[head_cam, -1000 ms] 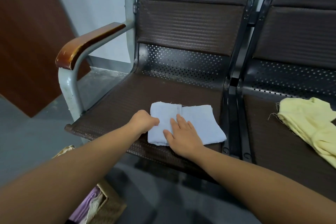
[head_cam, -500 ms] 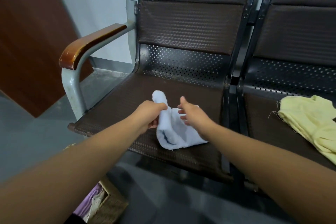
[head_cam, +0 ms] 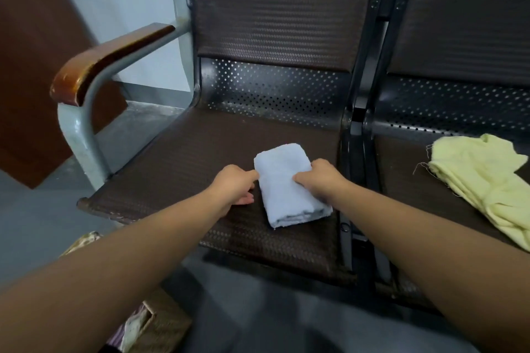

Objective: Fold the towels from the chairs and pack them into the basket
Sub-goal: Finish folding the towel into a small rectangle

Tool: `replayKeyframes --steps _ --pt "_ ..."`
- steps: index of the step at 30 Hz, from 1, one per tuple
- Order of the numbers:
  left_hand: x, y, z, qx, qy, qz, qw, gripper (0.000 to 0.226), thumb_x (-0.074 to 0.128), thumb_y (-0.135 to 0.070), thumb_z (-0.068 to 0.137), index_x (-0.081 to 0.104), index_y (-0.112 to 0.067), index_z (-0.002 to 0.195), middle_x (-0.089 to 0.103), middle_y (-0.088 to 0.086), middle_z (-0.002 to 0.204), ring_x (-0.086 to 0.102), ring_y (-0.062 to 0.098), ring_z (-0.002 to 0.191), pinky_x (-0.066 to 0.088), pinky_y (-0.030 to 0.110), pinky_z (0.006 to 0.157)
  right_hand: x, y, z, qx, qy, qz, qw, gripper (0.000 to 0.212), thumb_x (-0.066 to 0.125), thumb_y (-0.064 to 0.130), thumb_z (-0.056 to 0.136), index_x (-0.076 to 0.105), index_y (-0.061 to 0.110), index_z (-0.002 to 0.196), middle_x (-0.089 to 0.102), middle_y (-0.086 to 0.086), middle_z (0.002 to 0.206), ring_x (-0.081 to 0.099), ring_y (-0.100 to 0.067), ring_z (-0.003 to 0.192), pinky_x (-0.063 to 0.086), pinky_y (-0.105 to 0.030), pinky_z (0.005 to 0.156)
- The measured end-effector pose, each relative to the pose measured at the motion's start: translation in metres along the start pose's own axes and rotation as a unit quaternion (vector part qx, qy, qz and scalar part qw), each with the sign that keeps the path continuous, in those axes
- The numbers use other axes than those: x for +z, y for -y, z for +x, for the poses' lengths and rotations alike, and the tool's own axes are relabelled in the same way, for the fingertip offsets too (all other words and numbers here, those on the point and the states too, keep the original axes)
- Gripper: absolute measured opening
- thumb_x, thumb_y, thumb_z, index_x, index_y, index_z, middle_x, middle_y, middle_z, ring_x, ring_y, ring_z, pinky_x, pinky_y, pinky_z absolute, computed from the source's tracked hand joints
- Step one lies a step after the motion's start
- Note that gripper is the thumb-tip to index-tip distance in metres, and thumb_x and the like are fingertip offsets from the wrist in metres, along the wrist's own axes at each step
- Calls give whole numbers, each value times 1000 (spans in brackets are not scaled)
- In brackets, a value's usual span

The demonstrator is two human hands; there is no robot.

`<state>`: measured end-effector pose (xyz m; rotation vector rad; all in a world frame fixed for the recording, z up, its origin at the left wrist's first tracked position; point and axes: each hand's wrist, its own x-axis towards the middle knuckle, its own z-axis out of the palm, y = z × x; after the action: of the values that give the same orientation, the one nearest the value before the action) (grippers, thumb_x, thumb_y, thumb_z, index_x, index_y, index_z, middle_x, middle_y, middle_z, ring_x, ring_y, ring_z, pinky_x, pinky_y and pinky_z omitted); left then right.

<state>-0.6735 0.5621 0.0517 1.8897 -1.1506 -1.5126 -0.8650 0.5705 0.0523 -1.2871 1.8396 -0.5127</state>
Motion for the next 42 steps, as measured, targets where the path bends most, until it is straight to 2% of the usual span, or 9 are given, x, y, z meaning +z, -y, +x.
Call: replayKeyframes --steps 3,8,12,14,21,26,34,38,42 --pt "10 -4 0 -27 34 -77 996 51 67 -34 92 51 -4 131 66 13 102 65 20 72 50 22 47 8 -2 5 31 1 9 999 40 51 27 99 56 0 127 60 -10 107 56 -23 88 42 -30 69" --pt "28 -9 -1 -38 25 -88 995 35 73 -42 85 55 -12 80 44 1 63 37 13 47 26 21 39 12 0 6 71 13 112 991 62 43 48 102 47 1 142 57 -13 138 59 -27 111 47 -35 95" --pt "25 -8 -4 44 17 -96 994 28 75 -31 85 70 -11 104 74 5 95 70 19 81 58 34 69 18 5 2 104 42 209 971 53 52 46 100 54 5 133 66 -12 121 66 -29 105 53 -41 97" --pt "13 -10 -5 84 11 -137 987 23 75 -27 84 71 -19 105 76 3 101 72 23 94 58 46 88 23 15 0 86 41 234 968 44 54 41 100 60 5 125 70 -9 110 68 -26 99 55 -41 94" --pt "-61 -16 -38 176 53 -319 930 33 60 -17 95 59 -20 128 71 12 118 70 32 107 55 55 92 49 87 -24 -42 34 284 957 34 62 46 95 63 15 109 72 -5 107 70 -25 96 58 -49 89" --pt "-149 4 -77 185 62 -410 891 44 62 -20 93 55 -13 135 69 17 123 68 36 110 57 51 85 96 143 -59 -58 162 403 899 57 77 44 82 64 4 121 75 -13 110 73 -33 100 57 -51 91" --pt "-273 91 -124 163 -51 -400 900 30 52 -12 98 58 -16 127 69 15 123 69 31 109 60 43 79 209 219 -118 -138 163 201 956 30 66 33 95 67 5 106 72 -13 101 70 -31 94 59 -46 81" --pt "-317 159 -131 97 -104 -358 923 26 54 -8 97 56 -14 122 69 13 116 73 23 88 61 37 70 271 221 -136 -142 199 113 963 37 64 32 97 65 -3 108 70 -20 103 66 -24 79 53 -36 62" --pt "-328 225 -129 30 -113 -307 945 22 58 -11 96 59 -12 118 71 10 100 71 22 76 57 35 66 322 198 -140 -125 203 -1 971 35 66 29 94 64 -4 106 69 -20 98 63 -21 76 50 -31 63"
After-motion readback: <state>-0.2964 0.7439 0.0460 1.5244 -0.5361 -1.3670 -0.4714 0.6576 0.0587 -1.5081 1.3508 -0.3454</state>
